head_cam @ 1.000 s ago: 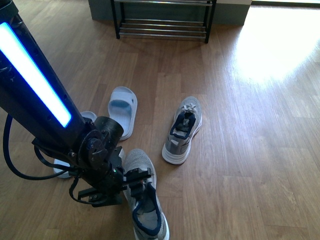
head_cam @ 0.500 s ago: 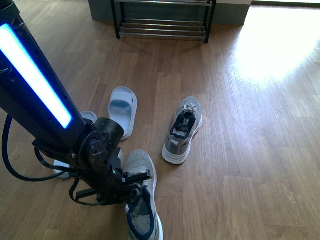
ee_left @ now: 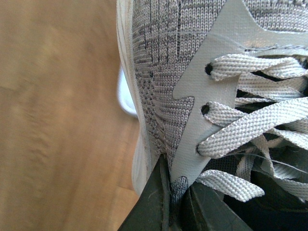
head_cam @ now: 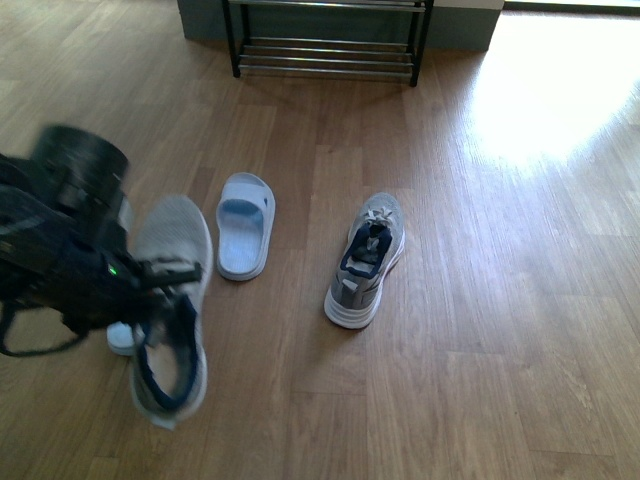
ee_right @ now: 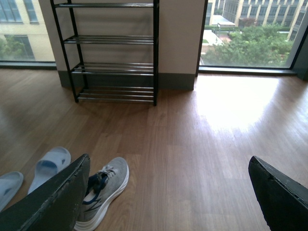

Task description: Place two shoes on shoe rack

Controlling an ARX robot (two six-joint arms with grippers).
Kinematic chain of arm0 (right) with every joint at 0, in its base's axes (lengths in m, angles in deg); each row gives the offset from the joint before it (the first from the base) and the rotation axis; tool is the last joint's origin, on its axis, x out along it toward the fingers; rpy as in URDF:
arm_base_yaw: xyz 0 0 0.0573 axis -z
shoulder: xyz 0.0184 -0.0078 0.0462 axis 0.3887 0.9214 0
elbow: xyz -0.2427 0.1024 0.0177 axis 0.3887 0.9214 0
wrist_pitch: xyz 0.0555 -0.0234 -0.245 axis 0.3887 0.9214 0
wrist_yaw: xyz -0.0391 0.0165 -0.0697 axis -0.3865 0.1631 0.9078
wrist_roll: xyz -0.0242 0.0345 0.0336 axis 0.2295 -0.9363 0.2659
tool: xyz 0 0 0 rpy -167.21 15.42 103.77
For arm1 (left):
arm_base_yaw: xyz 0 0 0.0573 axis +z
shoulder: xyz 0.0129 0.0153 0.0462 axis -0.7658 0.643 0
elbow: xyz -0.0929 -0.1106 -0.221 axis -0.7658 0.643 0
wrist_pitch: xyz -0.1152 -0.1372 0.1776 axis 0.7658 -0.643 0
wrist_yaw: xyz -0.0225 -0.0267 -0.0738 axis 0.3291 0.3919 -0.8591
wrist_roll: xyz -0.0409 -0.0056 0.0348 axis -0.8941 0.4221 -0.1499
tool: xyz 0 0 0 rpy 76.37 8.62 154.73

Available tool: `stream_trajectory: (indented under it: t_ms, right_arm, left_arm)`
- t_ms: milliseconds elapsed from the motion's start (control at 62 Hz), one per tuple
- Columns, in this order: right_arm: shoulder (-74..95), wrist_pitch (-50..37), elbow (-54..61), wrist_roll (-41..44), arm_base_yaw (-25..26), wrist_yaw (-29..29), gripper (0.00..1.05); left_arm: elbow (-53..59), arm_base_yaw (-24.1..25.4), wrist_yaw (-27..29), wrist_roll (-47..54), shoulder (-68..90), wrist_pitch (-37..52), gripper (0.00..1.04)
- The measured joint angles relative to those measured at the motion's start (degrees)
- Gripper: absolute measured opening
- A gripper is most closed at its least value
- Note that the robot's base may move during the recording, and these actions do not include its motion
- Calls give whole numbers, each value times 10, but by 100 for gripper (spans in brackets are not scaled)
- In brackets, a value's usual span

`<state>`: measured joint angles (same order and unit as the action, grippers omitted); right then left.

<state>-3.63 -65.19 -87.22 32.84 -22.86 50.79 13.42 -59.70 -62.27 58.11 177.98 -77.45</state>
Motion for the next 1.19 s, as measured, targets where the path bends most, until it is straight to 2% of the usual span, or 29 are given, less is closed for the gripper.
stream_trajectory:
  t_ms: [177, 339, 500, 597, 677, 1194]
  right_arm:
    - [0, 0, 0, 0, 0, 0, 96]
    - [0, 0, 0, 0, 0, 0, 96]
    - [0, 0, 0, 0, 0, 0, 96]
    - [0, 0, 0, 0, 0, 0, 96]
    - [0, 0, 0, 0, 0, 0, 96]
    - [0, 0, 0, 0, 0, -1, 96]
  left_arm:
    - [111, 19, 82, 66, -212, 9, 2]
    - [195, 8, 150, 97, -401, -31, 2]
    - [257, -58, 228, 103, -603, -122, 2]
    - [277, -124, 308, 98, -722, -190, 2]
    - [278, -142, 320, 98, -765, -197, 2]
    - [281, -144, 325, 96, -762, -199, 2]
